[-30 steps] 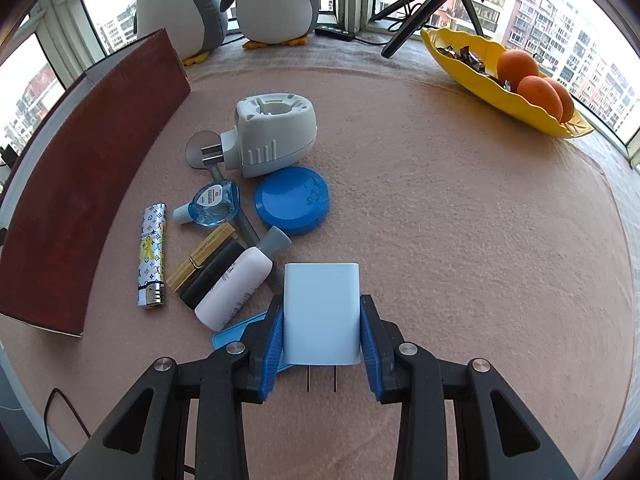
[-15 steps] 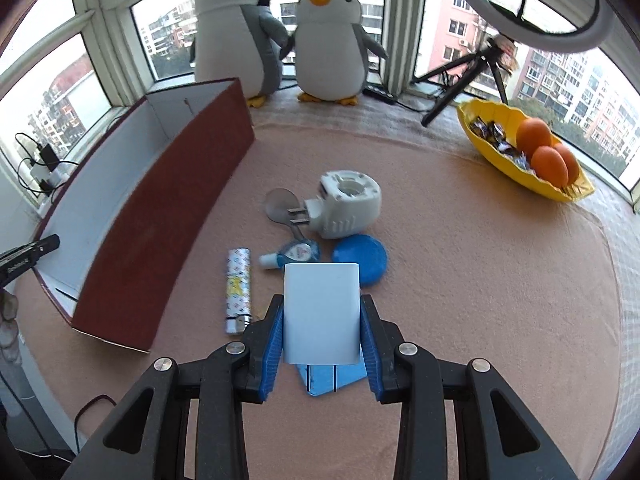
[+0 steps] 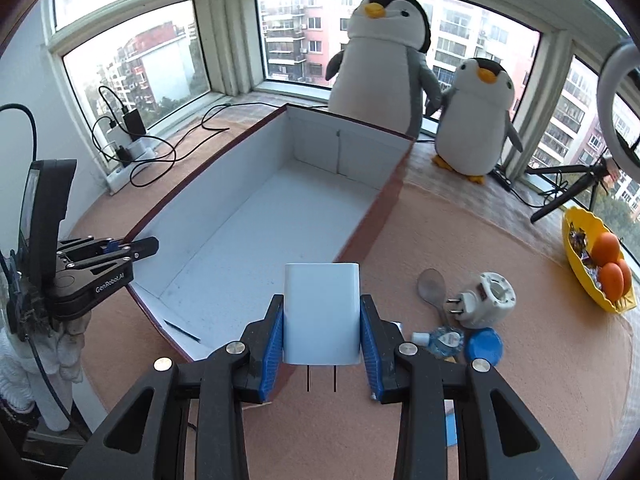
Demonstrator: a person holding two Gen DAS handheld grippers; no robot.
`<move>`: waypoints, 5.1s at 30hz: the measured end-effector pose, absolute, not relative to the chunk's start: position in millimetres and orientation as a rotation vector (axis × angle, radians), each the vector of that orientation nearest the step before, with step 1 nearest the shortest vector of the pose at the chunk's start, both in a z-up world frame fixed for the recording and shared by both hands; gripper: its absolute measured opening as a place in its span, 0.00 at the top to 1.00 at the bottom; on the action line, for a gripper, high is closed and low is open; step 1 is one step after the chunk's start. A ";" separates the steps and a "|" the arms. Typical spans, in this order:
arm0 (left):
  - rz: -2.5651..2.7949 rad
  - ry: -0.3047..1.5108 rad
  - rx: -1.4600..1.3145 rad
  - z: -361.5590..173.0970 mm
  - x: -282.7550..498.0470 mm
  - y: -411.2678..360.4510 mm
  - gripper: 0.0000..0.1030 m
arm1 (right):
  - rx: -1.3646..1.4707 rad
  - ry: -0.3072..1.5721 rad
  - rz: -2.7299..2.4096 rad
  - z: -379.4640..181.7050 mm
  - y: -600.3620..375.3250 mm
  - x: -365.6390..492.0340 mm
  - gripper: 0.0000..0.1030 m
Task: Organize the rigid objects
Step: 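Carry the white charger into the box and open the right tool, then move the right tool to the blue round lid and grasp it, then carry the blue lid into the box beside the charger and release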
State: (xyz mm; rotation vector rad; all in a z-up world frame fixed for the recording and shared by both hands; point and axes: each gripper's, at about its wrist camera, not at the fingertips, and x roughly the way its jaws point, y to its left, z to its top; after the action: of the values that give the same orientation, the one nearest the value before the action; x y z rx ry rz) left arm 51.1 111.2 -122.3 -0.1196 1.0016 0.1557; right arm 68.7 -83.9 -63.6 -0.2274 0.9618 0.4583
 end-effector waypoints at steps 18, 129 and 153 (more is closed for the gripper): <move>0.150 1.001 -0.120 -124.7 52.9 113.4 0.92 | -0.297 0.974 0.523 -84.9 -38.1 70.5 0.69; 0.199 1.032 -0.085 -124.0 51.4 105.6 0.84 | -0.089 1.082 0.178 -114.6 -244.7 119.5 0.55; 0.158 1.009 -0.102 -126.1 51.8 112.4 0.92 | -0.270 0.914 0.492 -56.1 -60.8 75.8 0.55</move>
State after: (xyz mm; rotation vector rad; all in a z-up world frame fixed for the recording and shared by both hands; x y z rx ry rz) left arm 51.8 112.4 -126.1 -0.1021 1.0094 0.1575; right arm 75.8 -60.8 -56.1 -0.2703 0.9145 0.4918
